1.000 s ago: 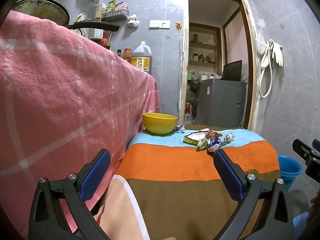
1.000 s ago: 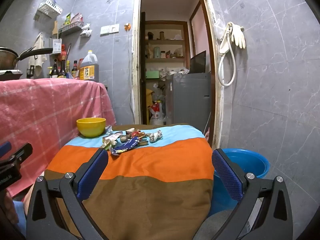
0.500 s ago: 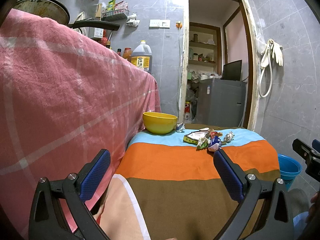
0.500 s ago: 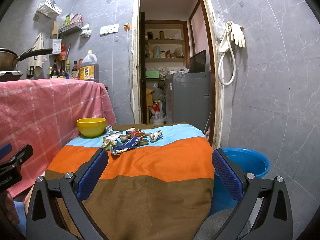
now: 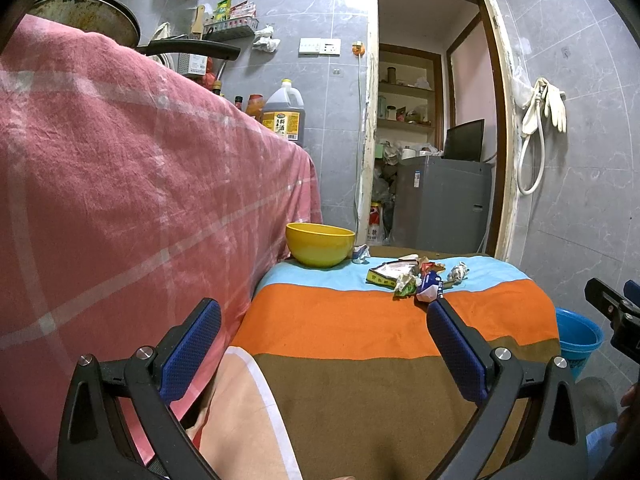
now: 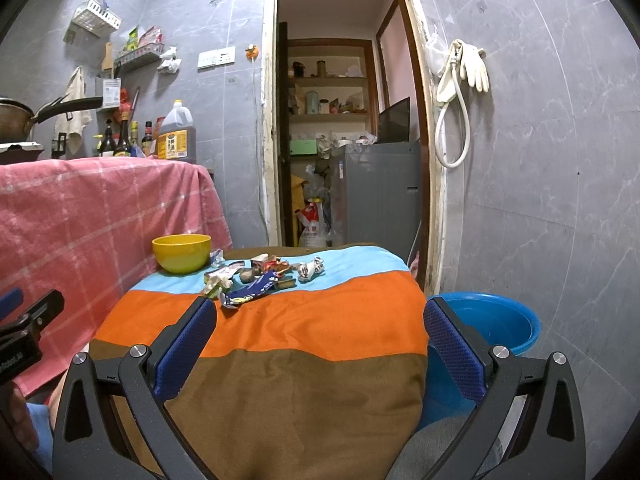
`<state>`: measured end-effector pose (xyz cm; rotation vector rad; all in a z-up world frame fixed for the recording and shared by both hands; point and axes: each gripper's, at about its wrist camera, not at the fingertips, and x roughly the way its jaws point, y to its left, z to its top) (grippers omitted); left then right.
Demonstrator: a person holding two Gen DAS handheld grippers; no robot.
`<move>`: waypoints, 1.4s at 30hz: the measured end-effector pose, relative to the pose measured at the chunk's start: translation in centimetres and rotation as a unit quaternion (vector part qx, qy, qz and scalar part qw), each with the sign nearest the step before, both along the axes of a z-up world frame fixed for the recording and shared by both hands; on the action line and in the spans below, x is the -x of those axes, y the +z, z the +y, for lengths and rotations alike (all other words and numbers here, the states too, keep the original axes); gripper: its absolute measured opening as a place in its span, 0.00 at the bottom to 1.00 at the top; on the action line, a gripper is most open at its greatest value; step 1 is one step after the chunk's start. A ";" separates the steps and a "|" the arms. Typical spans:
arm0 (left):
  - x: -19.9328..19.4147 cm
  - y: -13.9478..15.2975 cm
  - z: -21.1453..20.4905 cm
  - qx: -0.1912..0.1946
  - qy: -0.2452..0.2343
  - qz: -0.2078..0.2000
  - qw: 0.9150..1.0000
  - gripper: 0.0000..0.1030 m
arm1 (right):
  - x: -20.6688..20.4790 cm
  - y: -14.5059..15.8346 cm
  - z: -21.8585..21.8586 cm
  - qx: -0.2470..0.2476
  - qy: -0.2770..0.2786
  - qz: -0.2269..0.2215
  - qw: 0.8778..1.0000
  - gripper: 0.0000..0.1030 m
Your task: Collect trash
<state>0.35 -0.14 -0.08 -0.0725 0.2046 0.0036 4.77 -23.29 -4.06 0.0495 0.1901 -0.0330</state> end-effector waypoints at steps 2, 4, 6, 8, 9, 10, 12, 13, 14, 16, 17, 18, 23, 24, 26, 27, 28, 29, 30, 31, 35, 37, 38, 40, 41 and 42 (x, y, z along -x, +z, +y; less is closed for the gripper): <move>0.0 0.0 0.0 0.000 0.000 0.000 1.000 0.98 | 0.0 0.0 0.0 -0.001 0.000 0.000 1.000 1.00; 0.0 0.0 0.0 0.000 0.000 0.001 1.000 0.98 | 0.0 -0.1 0.0 -0.001 0.000 0.000 1.000 1.00; 0.0 0.0 0.0 0.001 0.000 0.001 1.000 0.98 | 0.0 -0.1 0.0 -0.001 0.000 0.000 1.000 1.00; 0.0 0.0 0.0 0.001 0.000 0.001 1.000 0.98 | -0.1 -0.1 0.0 -0.001 0.000 0.001 1.000 1.00; 0.0 0.0 0.0 0.001 0.000 0.001 1.000 0.98 | -0.1 -0.1 0.1 -0.001 0.000 0.001 1.000 1.00; 0.0 0.0 0.0 0.001 0.000 0.001 1.000 0.98 | -0.1 -0.1 0.0 -0.002 0.000 0.001 1.000 1.00; 0.0 0.0 0.0 0.001 0.000 0.001 1.000 0.98 | -0.1 -0.1 0.1 -0.002 0.000 0.001 1.000 1.00; 0.0 0.0 0.0 0.001 0.000 0.001 1.000 0.98 | -0.1 -0.2 0.1 -0.002 0.000 0.001 1.000 1.00; 0.0 0.0 0.0 0.001 0.000 0.001 1.000 0.98 | -0.1 -0.2 0.1 -0.002 0.000 0.001 1.000 1.00; 0.1 -0.2 0.1 0.001 -0.001 0.002 1.000 0.98 | -0.2 -0.2 0.1 -0.003 0.000 0.001 1.000 1.00; 0.0 -0.2 0.1 0.001 -0.001 0.003 1.000 0.98 | -0.2 -0.2 0.1 -0.003 0.000 0.001 1.000 1.00; 0.0 -0.3 0.1 0.000 -0.001 0.003 1.000 0.98 | -0.2 -0.2 0.1 -0.003 0.000 0.001 1.000 1.00; -0.1 -1.3 0.0 0.000 -0.002 0.005 1.000 0.98 | -0.2 -0.2 0.0 -0.003 0.000 0.002 1.000 1.00; -0.1 -1.1 0.1 0.000 -0.002 0.005 1.000 0.98 | -0.2 -0.2 0.0 -0.004 0.000 0.002 1.000 1.00; -0.1 -1.1 0.1 0.000 -0.002 0.005 1.000 0.98 | -0.2 -0.3 0.0 -0.004 0.000 0.002 1.000 1.00; -0.1 -1.3 0.0 0.000 -0.002 0.006 1.000 0.98 | -0.2 -0.3 0.0 -0.004 0.000 0.002 1.000 1.00; -0.2 -1.3 0.0 0.000 -0.002 0.006 1.000 0.98 | -0.2 -0.3 0.0 -0.004 0.000 0.002 1.000 1.00; -0.2 -1.4 -0.1 0.000 -0.002 0.006 1.000 0.98 | -0.2 -0.3 0.0 -0.004 0.000 0.002 1.000 1.00; -0.2 -1.5 -0.1 0.000 -0.002 0.006 1.000 0.98 | -0.2 -0.3 0.0 -0.004 0.000 0.002 1.000 1.00; -0.2 -1.3 0.0 0.000 -0.002 0.006 1.000 0.98 | -0.2 -0.4 0.0 -0.004 0.000 0.003 1.000 1.00; -0.2 -1.5 -0.1 0.001 -0.002 0.007 1.000 0.98 | -0.3 -0.4 0.0 -0.005 0.000 0.003 1.000 1.00; -0.3 -1.5 -0.1 0.001 -0.002 0.007 1.000 0.98 | -0.3 -0.5 0.0 -0.005 0.000 0.003 1.000 1.00; -0.3 -1.7 -0.1 0.001 -0.002 0.008 1.000 0.98 | -0.3 -0.5 0.0 -0.005 0.000 0.003 1.000 1.00; -0.2 -1.7 0.0 0.001 -0.003 0.009 1.000 0.98 | -0.4 -0.5 0.0 -0.006 0.000 0.004 1.000 1.00; -0.2 -1.8 -0.1 0.001 -0.003 0.009 1.000 0.98 | -0.4 -0.5 0.0 -0.006 0.000 0.004 1.000 1.00; -0.2 -1.8 0.0 0.001 -0.003 0.009 1.000 0.98 | -0.4 -0.5 0.0 -0.006 0.000 0.004 1.000 1.00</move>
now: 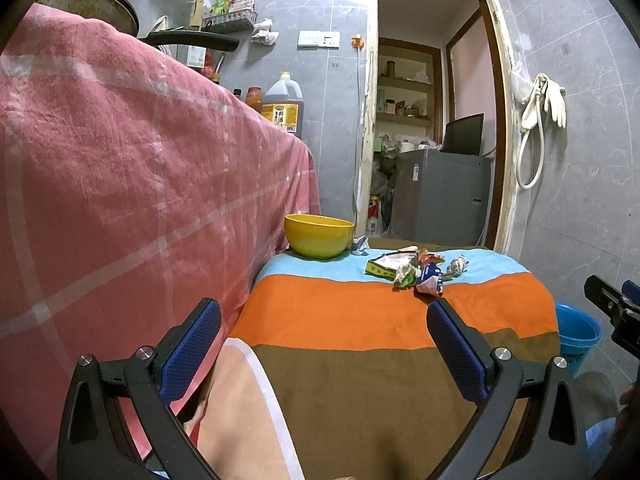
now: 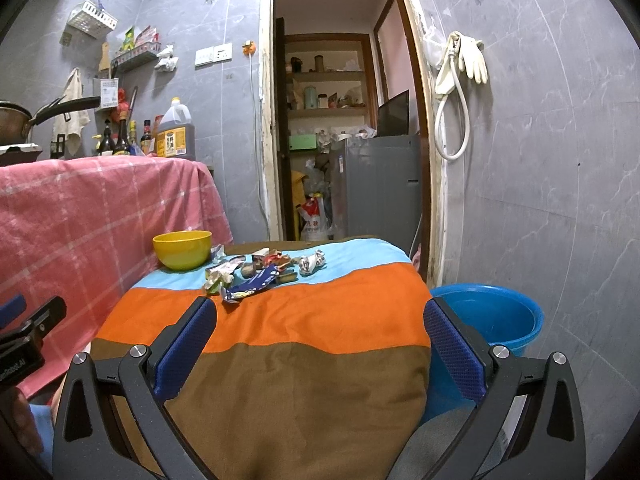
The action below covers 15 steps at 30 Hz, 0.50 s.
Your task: Collect trash
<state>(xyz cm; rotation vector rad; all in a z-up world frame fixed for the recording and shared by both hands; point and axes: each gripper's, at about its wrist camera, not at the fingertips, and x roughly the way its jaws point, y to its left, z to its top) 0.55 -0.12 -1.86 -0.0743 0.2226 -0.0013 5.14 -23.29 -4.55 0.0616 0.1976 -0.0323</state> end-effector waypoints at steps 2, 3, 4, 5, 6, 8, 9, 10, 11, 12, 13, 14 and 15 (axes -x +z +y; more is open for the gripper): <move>0.1 -0.1 0.0 0.000 0.000 0.001 1.000 0.98 | 0.0 0.0 0.0 0.000 0.000 0.000 1.000 1.00; 0.1 -0.2 -0.1 0.001 0.000 0.002 1.000 0.98 | 0.0 0.0 0.0 -0.001 0.000 0.000 1.000 1.00; 0.0 -0.1 0.0 0.001 0.000 0.003 1.000 0.98 | -0.1 0.0 0.0 -0.001 0.000 0.000 1.000 1.00; -0.1 0.0 0.0 0.001 0.000 0.004 1.000 0.98 | -0.1 0.0 0.0 -0.001 0.000 0.001 1.000 1.00; 0.0 -0.1 0.0 0.001 0.000 0.005 1.000 0.98 | -0.1 0.0 0.0 -0.001 0.000 0.001 1.000 1.00; -0.2 0.0 0.1 0.002 0.001 0.008 1.000 0.98 | -0.1 0.0 -0.1 -0.001 0.000 0.001 1.000 1.00; -0.2 -0.1 0.1 0.002 0.002 0.010 1.000 0.98 | -0.2 0.0 -0.1 -0.002 0.000 0.002 1.000 1.00; -0.3 -0.1 0.2 0.003 0.003 0.012 1.000 0.98 | -0.3 0.1 -0.2 -0.003 0.001 0.003 1.000 1.00; -0.4 0.0 0.3 0.005 0.003 0.013 1.000 0.98 | -0.4 0.1 -0.2 -0.003 0.001 0.003 1.000 1.00; -0.5 0.0 0.4 0.007 0.003 0.015 1.000 0.98 | -0.4 0.1 -0.2 -0.004 0.001 0.003 1.000 1.00; -0.5 0.1 0.4 0.008 0.003 0.016 1.000 0.98 | -0.5 0.1 -0.3 -0.003 0.001 0.003 1.000 1.00; -0.6 0.1 0.4 0.009 0.003 0.017 1.000 0.98 | -0.6 0.1 -0.4 -0.004 0.001 0.003 1.000 1.00; -0.7 0.2 0.5 0.011 0.002 0.017 1.000 0.98 | -0.6 0.1 -0.3 -0.005 0.002 0.005 1.000 1.00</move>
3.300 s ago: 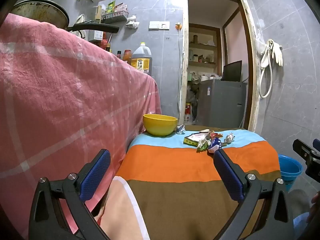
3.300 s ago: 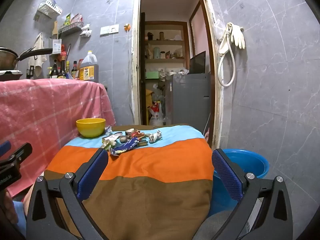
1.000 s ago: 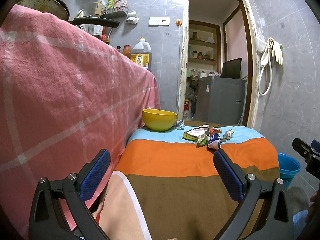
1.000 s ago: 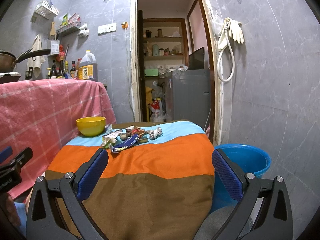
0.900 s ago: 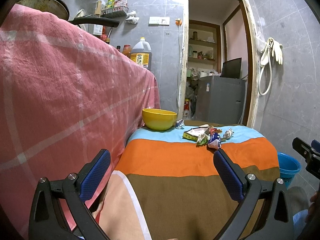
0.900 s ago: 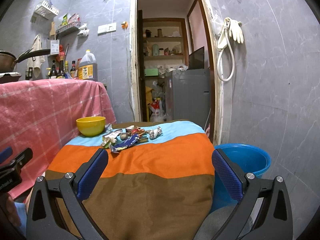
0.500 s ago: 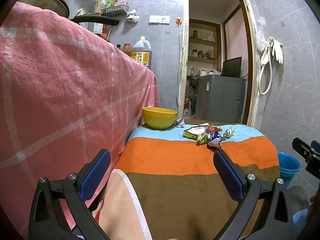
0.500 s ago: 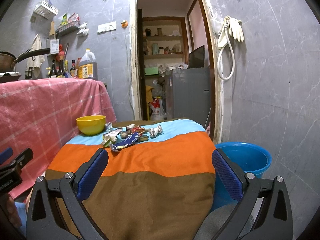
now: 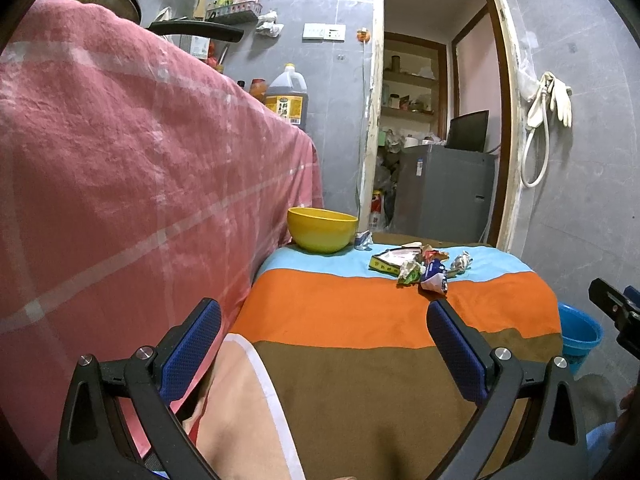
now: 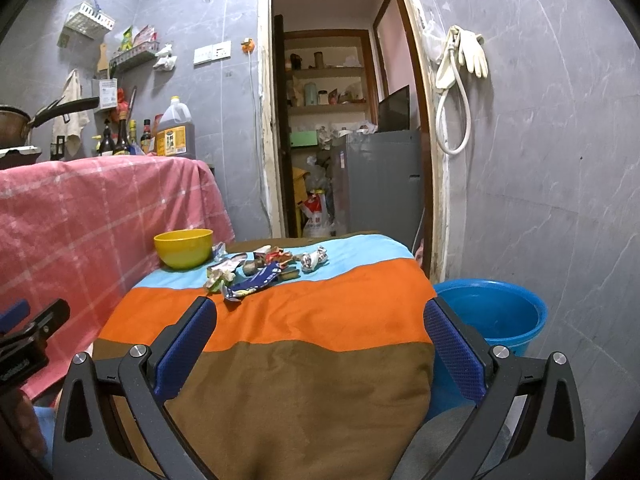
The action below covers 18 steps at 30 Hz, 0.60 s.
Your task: Collect trash
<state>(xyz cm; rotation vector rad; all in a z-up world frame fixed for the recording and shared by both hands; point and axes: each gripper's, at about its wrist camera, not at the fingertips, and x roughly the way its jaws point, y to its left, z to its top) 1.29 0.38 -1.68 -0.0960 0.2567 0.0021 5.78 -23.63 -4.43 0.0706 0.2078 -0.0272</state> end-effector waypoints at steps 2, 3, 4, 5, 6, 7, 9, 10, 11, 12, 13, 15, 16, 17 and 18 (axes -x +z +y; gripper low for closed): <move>-0.4 0.1 0.1 0.004 -0.003 0.000 1.000 0.98 | 0.0 -0.1 0.0 -0.003 0.001 0.003 1.000 1.00; -0.6 0.1 0.0 0.007 -0.007 0.003 1.000 0.98 | 0.0 -0.3 -0.2 -0.004 0.002 0.003 1.000 1.00; -0.8 0.2 0.0 0.009 -0.009 0.004 1.000 0.98 | -0.4 -0.3 -0.4 -0.005 0.004 0.004 1.000 1.00; -1.0 0.3 0.0 0.012 -0.012 0.005 1.000 0.98 | -0.4 -0.1 -0.4 -0.003 0.005 0.002 1.000 1.00; -1.2 0.4 0.0 0.014 -0.013 0.005 1.000 0.98 | -0.6 -0.2 0.0 -0.001 0.006 0.002 1.000 1.00; -1.4 0.6 -0.1 0.015 -0.014 0.003 1.000 0.98 | -0.8 -0.1 -0.2 0.002 0.006 0.002 1.000 1.00; -1.8 1.0 -0.3 0.013 -0.017 -0.001 1.000 0.98 | -0.7 0.3 0.2 0.007 0.009 -0.002 1.000 1.00; -2.0 1.2 -0.4 0.010 -0.018 -0.002 1.000 0.98 | -1.3 0.5 0.1 0.008 0.010 -0.004 1.000 1.00; -2.3 1.4 -0.5 0.007 -0.018 -0.005 1.000 0.98 | -1.5 0.7 0.4 0.009 0.012 -0.007 1.000 1.00; -2.5 1.5 -0.5 0.004 -0.018 -0.007 1.000 0.98 | -1.8 0.9 0.5 0.008 0.014 -0.009 1.000 1.00; -2.8 1.7 -0.6 0.001 -0.018 -0.010 1.000 0.98 | -1.8 1.1 0.7 0.008 0.016 -0.012 1.000 1.00; -3.5 2.1 -0.7 -0.002 -0.018 -0.015 1.000 0.98 | -2.0 1.3 1.3 0.011 0.021 -0.020 1.000 1.00; -3.8 2.2 -0.7 -0.003 -0.017 -0.016 1.000 0.98 | -2.1 1.4 1.5 0.013 0.023 -0.024 0.999 1.00; -4.2 2.3 -0.7 -0.003 -0.017 -0.016 1.000 0.98 | -2.2 1.5 1.7 0.014 0.025 -0.028 0.999 1.00; -4.6 2.4 -0.7 -0.002 -0.016 -0.016 1.000 0.98 | -2.4 1.6 1.9 0.017 0.027 -0.032 0.999 1.00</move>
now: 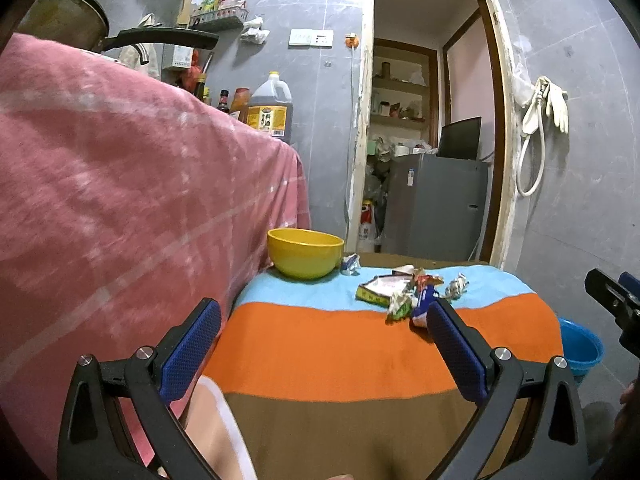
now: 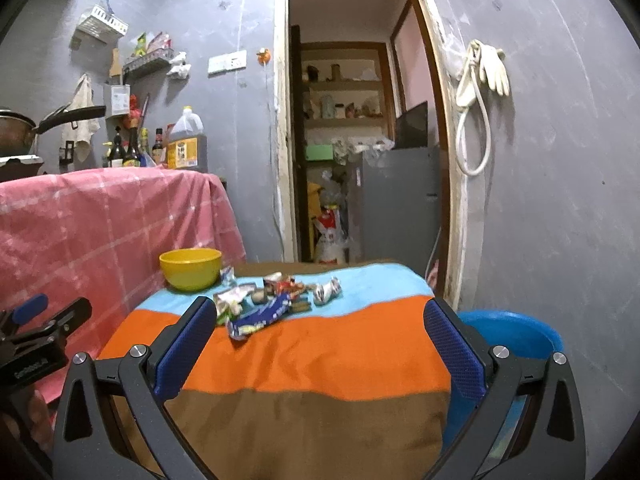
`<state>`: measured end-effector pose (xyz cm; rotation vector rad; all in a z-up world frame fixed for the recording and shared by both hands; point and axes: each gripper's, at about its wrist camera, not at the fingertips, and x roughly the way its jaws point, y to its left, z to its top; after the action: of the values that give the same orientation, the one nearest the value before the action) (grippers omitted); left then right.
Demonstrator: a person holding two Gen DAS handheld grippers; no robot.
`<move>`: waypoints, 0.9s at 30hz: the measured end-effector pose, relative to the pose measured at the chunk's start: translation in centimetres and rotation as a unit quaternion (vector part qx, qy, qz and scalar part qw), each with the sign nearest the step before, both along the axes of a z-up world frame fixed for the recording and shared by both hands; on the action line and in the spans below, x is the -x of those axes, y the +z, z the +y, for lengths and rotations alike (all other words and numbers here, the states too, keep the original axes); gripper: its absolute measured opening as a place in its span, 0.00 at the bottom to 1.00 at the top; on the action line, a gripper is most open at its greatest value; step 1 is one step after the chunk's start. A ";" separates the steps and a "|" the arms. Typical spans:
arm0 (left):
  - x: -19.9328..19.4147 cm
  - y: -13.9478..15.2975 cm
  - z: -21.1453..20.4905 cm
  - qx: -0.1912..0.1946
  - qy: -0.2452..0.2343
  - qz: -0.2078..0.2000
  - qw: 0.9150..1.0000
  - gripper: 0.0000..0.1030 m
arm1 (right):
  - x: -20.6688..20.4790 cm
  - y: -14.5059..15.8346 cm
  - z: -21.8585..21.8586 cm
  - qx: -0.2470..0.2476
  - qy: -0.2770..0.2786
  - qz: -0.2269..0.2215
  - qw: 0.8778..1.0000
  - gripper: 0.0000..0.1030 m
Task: Collect trash
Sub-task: 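Move the right gripper to the blue snack wrapper and close on it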
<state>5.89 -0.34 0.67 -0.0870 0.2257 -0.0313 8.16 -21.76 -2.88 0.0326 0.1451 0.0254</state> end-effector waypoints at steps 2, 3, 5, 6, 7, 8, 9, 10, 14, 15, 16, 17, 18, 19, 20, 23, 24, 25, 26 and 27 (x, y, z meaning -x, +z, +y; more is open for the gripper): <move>-0.8 0.2 -0.1 0.001 0.001 -0.002 1.000 0.98 | -0.2 0.2 0.2 0.004 0.002 -0.008 1.000 1.00; -1.1 0.3 -0.1 0.000 0.002 -0.003 1.000 0.98 | -0.2 0.3 0.6 0.005 0.003 -0.013 1.000 1.00; -2.0 0.6 -0.2 0.000 0.007 -0.004 1.000 0.98 | -0.9 0.2 0.3 0.006 0.007 -0.018 1.000 1.00; -2.4 0.7 -0.1 0.004 0.010 -0.006 1.000 0.98 | -1.0 0.2 0.5 0.008 0.009 -0.021 1.000 1.00; -2.7 0.9 -0.1 0.009 0.010 -0.009 1.000 0.98 | -1.4 0.3 0.3 0.011 0.009 -0.023 1.000 1.00; -3.1 1.0 -0.1 0.013 0.009 -0.012 1.000 0.98 | -1.6 0.4 0.4 0.015 0.008 -0.027 1.000 1.00; -3.7 1.2 -0.1 0.016 0.007 -0.014 1.000 0.98 | -2.0 0.5 0.3 0.016 0.009 -0.029 0.999 1.00; -4.1 1.4 -0.2 0.017 0.005 -0.015 1.000 0.98 | -2.4 0.7 0.3 0.018 0.011 -0.034 0.999 1.00; -6.3 1.9 -0.7 0.009 -0.002 -0.015 1.000 0.98 | -4.5 2.0 -0.3 0.026 0.016 -0.052 0.998 1.00; -6.8 2.0 -0.8 0.008 -0.004 -0.015 1.000 0.98 | -5.1 2.3 -0.4 0.027 0.018 -0.056 0.998 1.00; -7.4 2.0 -0.9 0.006 -0.004 -0.014 1.000 0.98 | -6.5 2.9 -1.3 0.028 0.022 -0.056 0.998 1.00; -8.0 2.0 -1.0 0.005 -0.004 -0.012 1.000 0.98 | -7.4 3.2 -1.6 0.028 0.025 -0.056 0.998 1.00; -8.6 2.0 -1.0 0.005 -0.003 -0.009 1.000 0.98 | -8.7 3.7 -2.3 0.028 0.028 -0.054 0.998 1.00; -9.1 1.9 -1.1 0.006 -0.003 -0.006 1.000 0.98 | -9.6 4.0 -2.5 0.027 0.029 -0.052 0.998 1.00; -9.7 1.9 -1.1 0.008 -0.002 -0.003 1.000 0.98 | -10.3 4.0 -2.6 0.024 0.031 -0.050 0.998 1.00; -11.5 1.4 -1.1 0.020 0.000 0.015 1.000 0.98 | -12.7 3.9 -3.1 0.021 0.037 -0.034 0.999 1.00; -12.4 1.1 -1.0 0.025 -0.002 0.028 0.999 0.98 | -13.4 3.6 -3.0 0.021 0.037 -0.026 0.999 1.00; -12.8 0.8 -1.1 0.029 -0.005 0.038 0.999 0.98 | -14.0 3.4 -3.0 0.021 0.037 -0.016 0.999 1.00; -13.4 0.5 -1.1 0.033 -0.009 0.049 0.998 0.98 | -14.9 3.2 -3.3 0.020 0.039 -0.004 0.999 1.00; -13.9 0.2 -1.1 0.037 -0.014 0.062 0.997 0.98 | -15.5 2.7 -3.3 0.018 0.043 0.009 0.999 1.00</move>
<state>19.83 -1.46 0.91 -0.1605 0.3500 -0.0622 23.67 -25.02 -0.13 -0.0093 0.1651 0.1081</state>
